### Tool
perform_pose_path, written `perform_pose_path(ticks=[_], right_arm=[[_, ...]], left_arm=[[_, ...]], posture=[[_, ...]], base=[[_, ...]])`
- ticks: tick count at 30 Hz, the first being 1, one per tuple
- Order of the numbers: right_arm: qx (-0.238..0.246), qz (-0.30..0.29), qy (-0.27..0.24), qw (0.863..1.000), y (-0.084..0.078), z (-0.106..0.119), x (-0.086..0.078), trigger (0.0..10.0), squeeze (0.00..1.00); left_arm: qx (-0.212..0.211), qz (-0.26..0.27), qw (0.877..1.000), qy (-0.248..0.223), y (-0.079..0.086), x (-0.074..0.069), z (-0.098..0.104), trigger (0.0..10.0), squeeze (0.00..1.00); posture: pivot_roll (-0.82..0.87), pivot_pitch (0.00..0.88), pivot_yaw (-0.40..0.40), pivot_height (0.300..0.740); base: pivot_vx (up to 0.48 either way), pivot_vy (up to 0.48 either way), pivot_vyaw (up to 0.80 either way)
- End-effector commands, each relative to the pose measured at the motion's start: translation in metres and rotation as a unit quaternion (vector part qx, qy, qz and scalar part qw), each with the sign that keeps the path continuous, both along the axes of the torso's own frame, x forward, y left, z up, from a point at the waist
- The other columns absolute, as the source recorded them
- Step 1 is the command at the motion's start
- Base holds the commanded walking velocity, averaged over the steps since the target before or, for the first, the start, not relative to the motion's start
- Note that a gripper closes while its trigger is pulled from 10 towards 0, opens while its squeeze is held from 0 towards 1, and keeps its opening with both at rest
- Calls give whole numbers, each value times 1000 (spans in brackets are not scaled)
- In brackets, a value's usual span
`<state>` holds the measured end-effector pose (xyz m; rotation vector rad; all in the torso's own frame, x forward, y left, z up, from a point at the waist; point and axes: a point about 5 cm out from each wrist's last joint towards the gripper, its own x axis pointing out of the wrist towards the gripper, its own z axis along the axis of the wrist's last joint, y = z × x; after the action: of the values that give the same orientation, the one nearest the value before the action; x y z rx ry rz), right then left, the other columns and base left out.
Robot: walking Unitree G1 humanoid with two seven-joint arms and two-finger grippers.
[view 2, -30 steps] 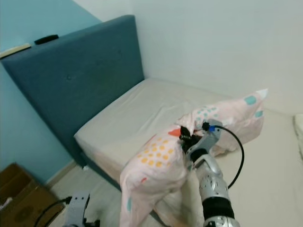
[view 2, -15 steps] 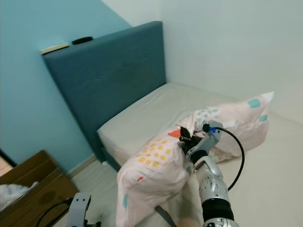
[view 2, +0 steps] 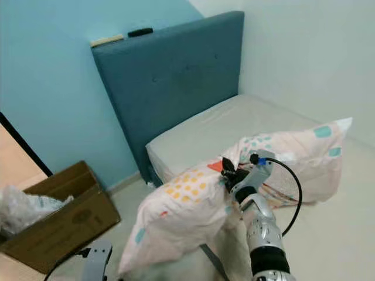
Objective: Clean up the room
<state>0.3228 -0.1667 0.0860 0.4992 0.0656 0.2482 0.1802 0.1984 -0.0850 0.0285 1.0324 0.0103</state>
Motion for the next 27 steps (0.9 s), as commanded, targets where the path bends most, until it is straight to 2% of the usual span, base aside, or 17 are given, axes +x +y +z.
perform_pose_path(ticks=[1,11,13,18,27], right_arm=[[0,0,-38,999,1,14,5,10000,0],[2,0,-40,999,1,15,4,10000,0],[2,2,-41,999,1,15,4,10000,0],[1,1,-40,999,1,15,3,10000,0],[2,-19,-35,999,-3,13,4,10000,0]], left_arm=[[0,4,1000,1,2,0,0,10000,0],[-3,2,1000,0,2,0,0,10000,0],[-3,-15,1000,4,1,0,0,10000,0],[-7,-5,1000,4,1,-1,0,10000,0],[-6,5,1000,4,1,-1,0,10000,0]], posture=[[-27,0,7,740],[-27,0,9,740],[-27,0,9,740],[-28,0,10,740],[-29,0,13,740]], base=[[0,0,719],[0,0,716],[0,-463,712],[0,-464,712],[0,0,675]])
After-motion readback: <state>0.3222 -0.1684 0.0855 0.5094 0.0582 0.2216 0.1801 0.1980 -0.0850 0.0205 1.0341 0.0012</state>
